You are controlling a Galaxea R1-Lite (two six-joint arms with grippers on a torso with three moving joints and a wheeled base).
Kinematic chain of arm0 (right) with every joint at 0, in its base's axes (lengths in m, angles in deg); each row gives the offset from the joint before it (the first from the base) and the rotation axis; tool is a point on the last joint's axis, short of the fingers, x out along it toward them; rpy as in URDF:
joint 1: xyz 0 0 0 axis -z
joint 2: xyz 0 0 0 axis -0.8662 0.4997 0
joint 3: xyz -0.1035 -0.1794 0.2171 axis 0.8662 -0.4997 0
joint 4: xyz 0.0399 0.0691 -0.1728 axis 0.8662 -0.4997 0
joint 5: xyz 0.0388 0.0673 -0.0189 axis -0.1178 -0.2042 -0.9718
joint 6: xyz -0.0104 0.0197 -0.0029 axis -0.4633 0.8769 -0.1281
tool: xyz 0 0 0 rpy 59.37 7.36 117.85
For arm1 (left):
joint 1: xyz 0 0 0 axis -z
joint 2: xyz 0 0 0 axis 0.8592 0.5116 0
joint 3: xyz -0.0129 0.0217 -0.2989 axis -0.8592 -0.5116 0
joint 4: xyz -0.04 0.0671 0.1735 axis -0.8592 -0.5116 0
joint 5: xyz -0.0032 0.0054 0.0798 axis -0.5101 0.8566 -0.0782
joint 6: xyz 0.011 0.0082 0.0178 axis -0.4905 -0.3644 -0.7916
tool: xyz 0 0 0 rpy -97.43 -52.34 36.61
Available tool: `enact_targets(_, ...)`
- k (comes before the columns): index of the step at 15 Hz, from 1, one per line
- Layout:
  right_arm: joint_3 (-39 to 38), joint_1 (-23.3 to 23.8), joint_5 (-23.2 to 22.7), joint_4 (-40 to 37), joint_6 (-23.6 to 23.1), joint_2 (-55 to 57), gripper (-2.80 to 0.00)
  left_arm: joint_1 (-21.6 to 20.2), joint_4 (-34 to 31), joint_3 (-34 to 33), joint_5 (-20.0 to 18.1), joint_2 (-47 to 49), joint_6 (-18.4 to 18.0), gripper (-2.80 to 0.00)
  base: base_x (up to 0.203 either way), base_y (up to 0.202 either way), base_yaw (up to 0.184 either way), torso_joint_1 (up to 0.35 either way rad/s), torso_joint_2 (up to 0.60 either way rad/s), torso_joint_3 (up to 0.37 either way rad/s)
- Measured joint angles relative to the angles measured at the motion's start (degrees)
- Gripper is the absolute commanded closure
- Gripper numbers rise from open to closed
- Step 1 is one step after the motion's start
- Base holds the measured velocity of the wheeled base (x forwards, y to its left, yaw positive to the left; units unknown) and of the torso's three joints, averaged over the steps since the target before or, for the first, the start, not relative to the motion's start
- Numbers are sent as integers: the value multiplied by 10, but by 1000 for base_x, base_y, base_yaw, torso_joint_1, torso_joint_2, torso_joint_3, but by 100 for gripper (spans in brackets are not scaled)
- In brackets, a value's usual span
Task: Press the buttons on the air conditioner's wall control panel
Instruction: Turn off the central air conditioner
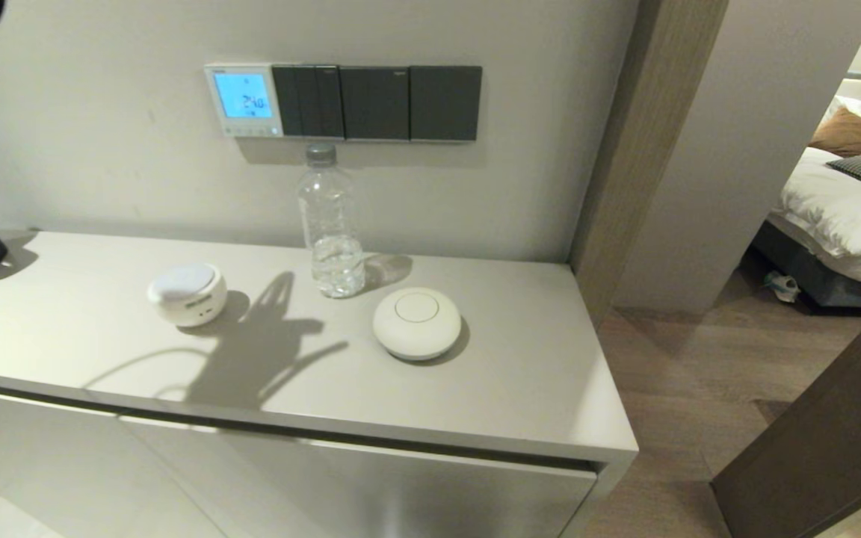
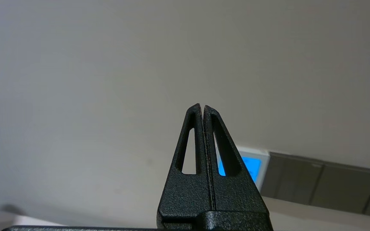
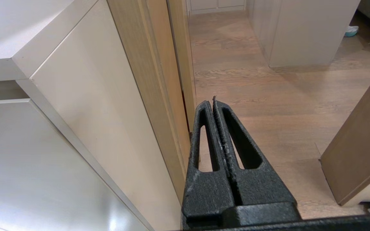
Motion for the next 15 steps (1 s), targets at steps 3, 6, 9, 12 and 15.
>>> enact_targets(3,0,0,0,0,0,0,0,28,13,5,-1,66,27,0,0,0,0,0,0,0)
enact_targets(6,0,0,0,0,0,0,0,32,40,-8,-4,116,53,0,0,0,0,0,0,0)
enact_targets(9,0,0,0,0,0,0,0,42,52,-15,-17,155,54,0,0,0,0,0,0,0)
enact_targets(12,0,0,0,0,0,0,0,58,46,-13,-68,183,62,0,0,0,0,0,0,0)
enact_targets(15,0,0,0,0,0,0,0,77,48,2,-79,215,63,0,0,0,0,0,0,0)
